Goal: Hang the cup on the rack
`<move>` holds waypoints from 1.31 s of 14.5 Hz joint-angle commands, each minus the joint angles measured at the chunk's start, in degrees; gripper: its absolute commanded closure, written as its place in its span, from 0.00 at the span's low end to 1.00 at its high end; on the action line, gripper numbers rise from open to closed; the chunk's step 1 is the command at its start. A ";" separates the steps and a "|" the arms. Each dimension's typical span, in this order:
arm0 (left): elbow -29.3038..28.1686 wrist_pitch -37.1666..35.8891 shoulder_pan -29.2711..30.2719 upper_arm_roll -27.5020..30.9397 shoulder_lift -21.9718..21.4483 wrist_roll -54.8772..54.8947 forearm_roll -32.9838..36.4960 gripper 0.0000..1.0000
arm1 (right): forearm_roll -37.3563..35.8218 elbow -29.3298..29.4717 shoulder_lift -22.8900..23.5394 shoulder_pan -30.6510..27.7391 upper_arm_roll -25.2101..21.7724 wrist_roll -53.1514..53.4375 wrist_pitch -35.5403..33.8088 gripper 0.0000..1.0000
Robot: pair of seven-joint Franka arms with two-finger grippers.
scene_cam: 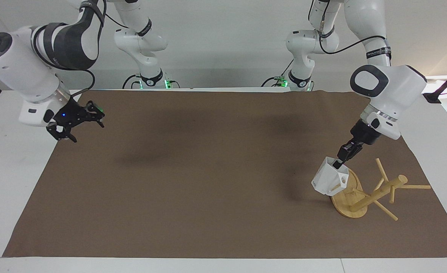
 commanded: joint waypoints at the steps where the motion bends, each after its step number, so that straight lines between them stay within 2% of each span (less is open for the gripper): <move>1: -1.54 4.07 0.09 0.03 -0.71 -0.64 -1.18 1.00 | -1.82 2.61 -3.09 -0.74 0.51 14.50 -6.77 0.00; 4: -1.54 5.41 1.32 0.03 0.09 -0.38 -1.18 1.00 | -2.61 1.83 -10.04 -0.30 0.51 21.32 -10.65 0.00; 10: -1.80 6.81 3.43 0.12 1.49 -1.25 -1.10 1.00 | -6.12 1.39 -10.05 0.84 1.03 22.03 -12.15 0.00; 12: -3.20 6.81 3.52 0.12 1.23 -2.57 -1.01 0.98 | -6.48 1.30 -8.65 1.37 1.03 22.03 -11.81 0.00; 13: -3.12 6.81 3.61 0.12 1.23 -2.31 -0.57 0.67 | -6.39 1.47 -8.47 1.28 1.03 22.03 -11.72 0.00; 14: -2.86 6.81 4.30 0.20 1.32 -1.70 0.56 0.21 | -6.39 1.82 -8.12 1.11 1.03 22.03 -11.80 0.00; 15: -2.77 6.64 4.74 0.29 1.32 -1.70 3.71 0.00 | -6.48 2.26 -7.51 1.02 1.03 22.20 -11.72 0.00; 17: -3.11 4.72 5.01 0.38 0.18 -1.52 11.00 0.00 | -6.48 2.35 -7.59 1.28 0.60 22.29 -12.24 0.00; 19: -2.42 -6.31 5.19 0.73 -2.71 -1.61 22.39 0.00 | -6.66 2.09 -8.11 1.46 0.59 22.47 -13.03 0.00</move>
